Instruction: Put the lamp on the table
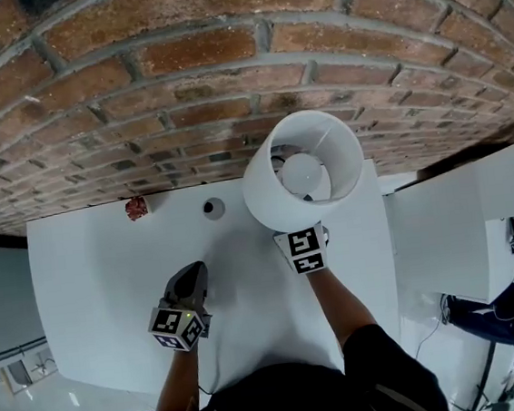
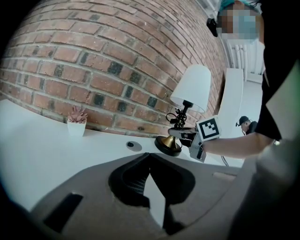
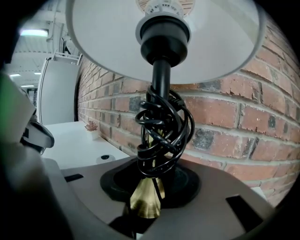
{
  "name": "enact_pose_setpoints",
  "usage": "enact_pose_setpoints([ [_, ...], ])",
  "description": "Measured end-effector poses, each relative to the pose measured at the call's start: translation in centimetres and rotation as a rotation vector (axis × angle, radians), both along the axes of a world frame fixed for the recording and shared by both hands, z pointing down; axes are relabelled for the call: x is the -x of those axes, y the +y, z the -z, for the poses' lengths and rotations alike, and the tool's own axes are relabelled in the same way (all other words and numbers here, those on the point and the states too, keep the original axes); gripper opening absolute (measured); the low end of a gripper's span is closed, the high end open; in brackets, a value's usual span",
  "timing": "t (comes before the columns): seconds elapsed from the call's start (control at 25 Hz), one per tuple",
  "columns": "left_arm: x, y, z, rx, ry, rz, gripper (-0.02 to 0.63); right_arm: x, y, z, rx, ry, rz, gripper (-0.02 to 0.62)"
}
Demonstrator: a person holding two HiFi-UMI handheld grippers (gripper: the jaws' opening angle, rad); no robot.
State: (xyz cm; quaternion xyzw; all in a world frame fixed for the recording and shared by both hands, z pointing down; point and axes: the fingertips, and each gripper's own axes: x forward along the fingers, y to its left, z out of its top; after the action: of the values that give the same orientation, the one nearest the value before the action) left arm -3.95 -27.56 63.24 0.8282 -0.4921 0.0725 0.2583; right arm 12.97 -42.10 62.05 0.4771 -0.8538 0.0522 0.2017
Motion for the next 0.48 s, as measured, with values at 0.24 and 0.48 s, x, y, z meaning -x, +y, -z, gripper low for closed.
enact_pose_setpoints([
  [0.24, 0.10, 0.32, 0.15, 0.000, -0.011, 0.001, 0.000, 0.11, -0.05, 0.08, -0.034, -0.018, -0.001, 0.112],
  [0.48, 0.08, 0.51, 0.95, -0.018, -0.011, 0.007, 0.000, 0.11, -0.02, 0.04, -0.036, -0.031, 0.000, 0.115],
])
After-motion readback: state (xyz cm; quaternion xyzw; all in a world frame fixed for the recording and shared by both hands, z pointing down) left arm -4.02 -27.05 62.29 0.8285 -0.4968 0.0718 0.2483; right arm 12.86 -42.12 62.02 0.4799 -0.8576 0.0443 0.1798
